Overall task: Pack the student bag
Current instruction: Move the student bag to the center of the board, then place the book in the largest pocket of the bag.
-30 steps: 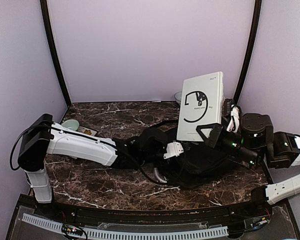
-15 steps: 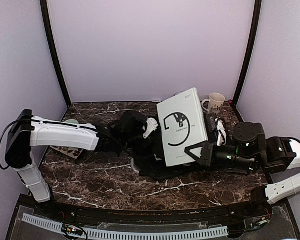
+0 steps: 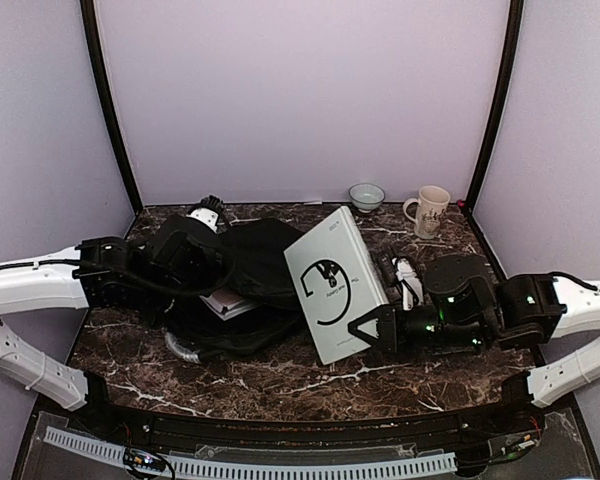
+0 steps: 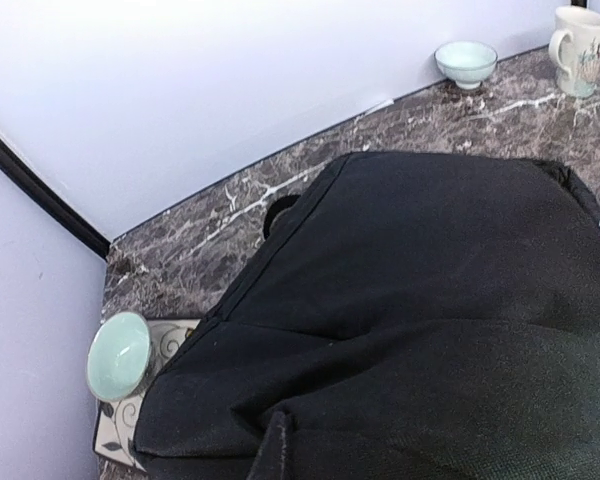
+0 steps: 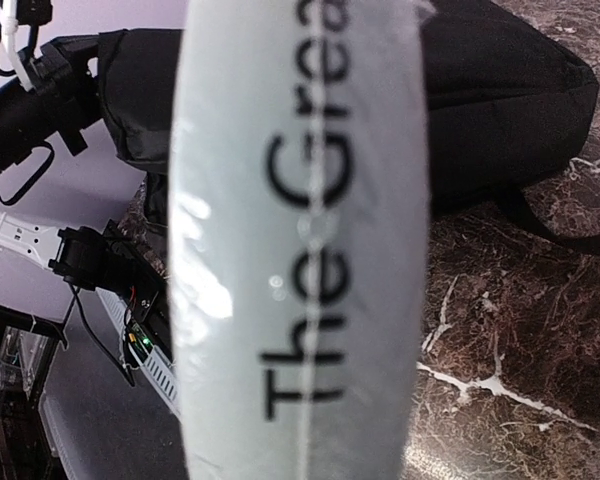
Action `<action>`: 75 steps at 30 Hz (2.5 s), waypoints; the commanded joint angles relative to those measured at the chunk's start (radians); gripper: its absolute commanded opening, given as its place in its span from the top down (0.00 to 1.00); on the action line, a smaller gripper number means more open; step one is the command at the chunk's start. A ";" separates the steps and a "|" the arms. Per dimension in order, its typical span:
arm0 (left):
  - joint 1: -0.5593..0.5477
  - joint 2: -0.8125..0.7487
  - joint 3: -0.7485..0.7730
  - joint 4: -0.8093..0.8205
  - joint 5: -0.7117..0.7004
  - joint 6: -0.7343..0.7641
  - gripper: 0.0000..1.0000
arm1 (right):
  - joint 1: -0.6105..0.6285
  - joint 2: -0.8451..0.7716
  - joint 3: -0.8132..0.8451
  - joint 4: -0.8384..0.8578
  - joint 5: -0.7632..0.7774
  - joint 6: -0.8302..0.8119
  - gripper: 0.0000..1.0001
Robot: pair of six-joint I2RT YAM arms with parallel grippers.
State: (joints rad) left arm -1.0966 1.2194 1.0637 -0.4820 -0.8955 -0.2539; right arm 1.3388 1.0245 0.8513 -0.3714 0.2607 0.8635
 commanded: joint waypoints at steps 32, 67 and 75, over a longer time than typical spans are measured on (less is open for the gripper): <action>0.190 0.588 0.568 0.190 0.724 0.245 1.00 | -0.004 -0.149 -0.326 0.424 -0.422 0.181 1.00; 0.027 0.290 0.298 0.184 0.709 0.112 1.00 | -0.446 0.256 -0.349 1.222 -0.494 0.408 1.00; -0.020 0.266 0.304 0.161 0.737 0.063 1.00 | -0.464 0.480 -0.209 1.289 -0.485 0.361 1.00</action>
State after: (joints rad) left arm -1.0679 1.5692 1.3544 -0.3550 -0.2214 -0.1459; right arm 0.9020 1.4441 0.5278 0.6296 -0.2836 1.2991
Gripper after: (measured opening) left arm 0.027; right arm 0.186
